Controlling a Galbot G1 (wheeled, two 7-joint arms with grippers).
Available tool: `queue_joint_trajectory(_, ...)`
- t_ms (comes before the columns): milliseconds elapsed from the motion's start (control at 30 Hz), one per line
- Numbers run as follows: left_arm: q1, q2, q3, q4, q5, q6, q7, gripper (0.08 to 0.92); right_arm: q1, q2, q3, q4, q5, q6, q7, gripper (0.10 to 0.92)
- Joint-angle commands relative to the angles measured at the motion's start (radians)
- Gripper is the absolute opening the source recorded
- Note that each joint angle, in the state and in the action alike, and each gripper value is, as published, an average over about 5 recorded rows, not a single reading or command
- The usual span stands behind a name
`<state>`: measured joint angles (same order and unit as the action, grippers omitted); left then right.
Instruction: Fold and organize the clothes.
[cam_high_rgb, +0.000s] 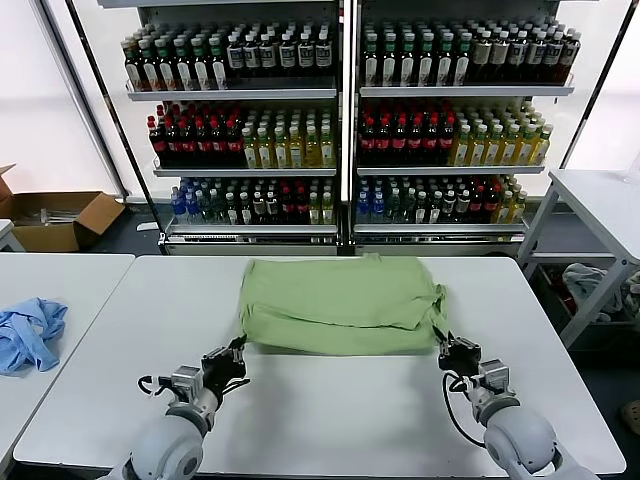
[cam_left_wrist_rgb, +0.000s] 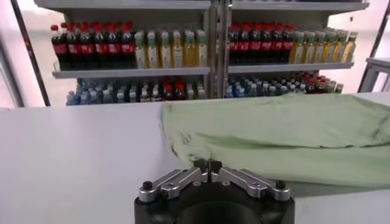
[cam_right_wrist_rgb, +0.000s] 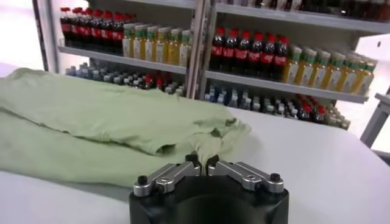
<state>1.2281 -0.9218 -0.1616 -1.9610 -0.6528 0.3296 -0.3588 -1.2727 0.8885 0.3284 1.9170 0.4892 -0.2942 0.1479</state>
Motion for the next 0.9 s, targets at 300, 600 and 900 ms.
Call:
queue_joint_trajectory(300,0.594,0.045,-0.058,-0.357,0.238,-0.072,-0.225,0.078,-0.466,-0.056,0.218,0.327,-0.071,-0.022,0.050,0.144)
queue_joint_trajectory(600,0.706,0.054,-0.058,-0.388,0.315,-0.092,-0.280,0.078,-0.640,-0.022,0.211,0.359,-0.184,0.020,0.114,0.144)
queue_joint_trajectory(900,0.742,0.043,-0.035,-0.366,0.367,-0.108,-0.306,0.078,-0.692,0.006,0.139,0.361,-0.246,0.035,0.174,0.144)
